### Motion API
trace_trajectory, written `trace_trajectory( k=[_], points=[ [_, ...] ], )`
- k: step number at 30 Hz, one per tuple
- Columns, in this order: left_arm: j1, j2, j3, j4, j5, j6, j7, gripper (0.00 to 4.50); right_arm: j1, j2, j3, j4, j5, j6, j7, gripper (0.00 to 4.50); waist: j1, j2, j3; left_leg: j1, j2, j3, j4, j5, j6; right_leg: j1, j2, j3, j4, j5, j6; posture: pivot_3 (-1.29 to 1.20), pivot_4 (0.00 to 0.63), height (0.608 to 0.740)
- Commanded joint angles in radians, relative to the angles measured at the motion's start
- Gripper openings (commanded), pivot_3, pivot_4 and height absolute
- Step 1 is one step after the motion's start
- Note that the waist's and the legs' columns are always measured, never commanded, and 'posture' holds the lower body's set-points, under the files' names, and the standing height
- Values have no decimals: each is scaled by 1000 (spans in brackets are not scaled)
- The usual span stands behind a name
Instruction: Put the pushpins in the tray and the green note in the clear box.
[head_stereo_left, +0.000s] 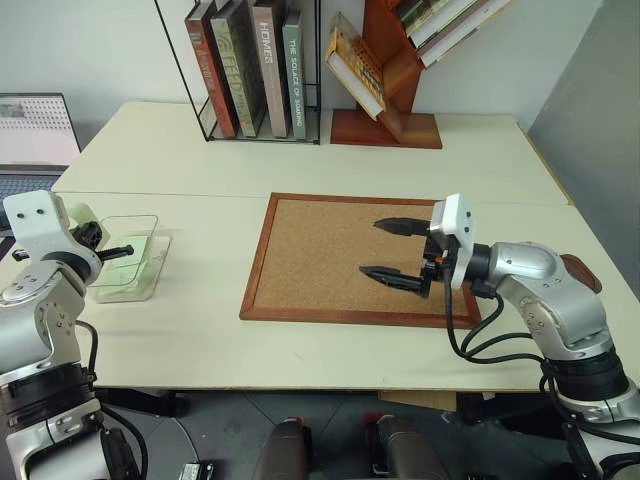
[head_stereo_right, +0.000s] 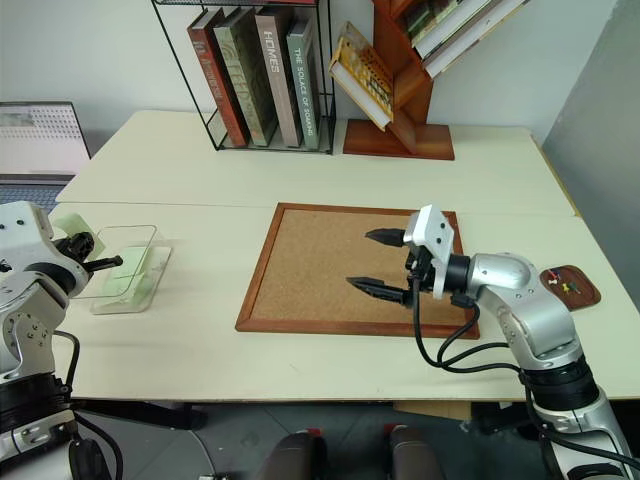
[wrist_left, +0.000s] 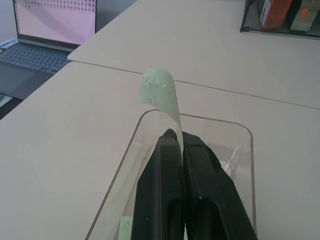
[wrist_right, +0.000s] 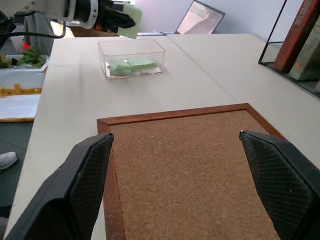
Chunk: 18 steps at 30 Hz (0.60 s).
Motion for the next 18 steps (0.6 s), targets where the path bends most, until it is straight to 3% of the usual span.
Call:
trace_trajectory(
  k=[1,15,18],
  points=[
    [-19,5,0,-4,0,3,12,412,-11,1,-7,-21,-13,-32,5,4319,-2,-1,0,0,0,0,0,0,0,0,0,0,0,0,0,0,150,740],
    [-14,-24,-16,-64,-12,34,24,3090,-6,5,-10,-31,-20,-29,10,4319,-2,-1,0,0,1,0,0,0,0,0,0,0,1,1,-1,0,150,740],
    [0,-10,-54,-127,2,-11,-11,3379,-5,5,-14,-34,-19,-28,11,4319,-2,-1,0,0,0,0,0,0,0,0,0,0,1,1,-1,0,150,740]
  ],
)
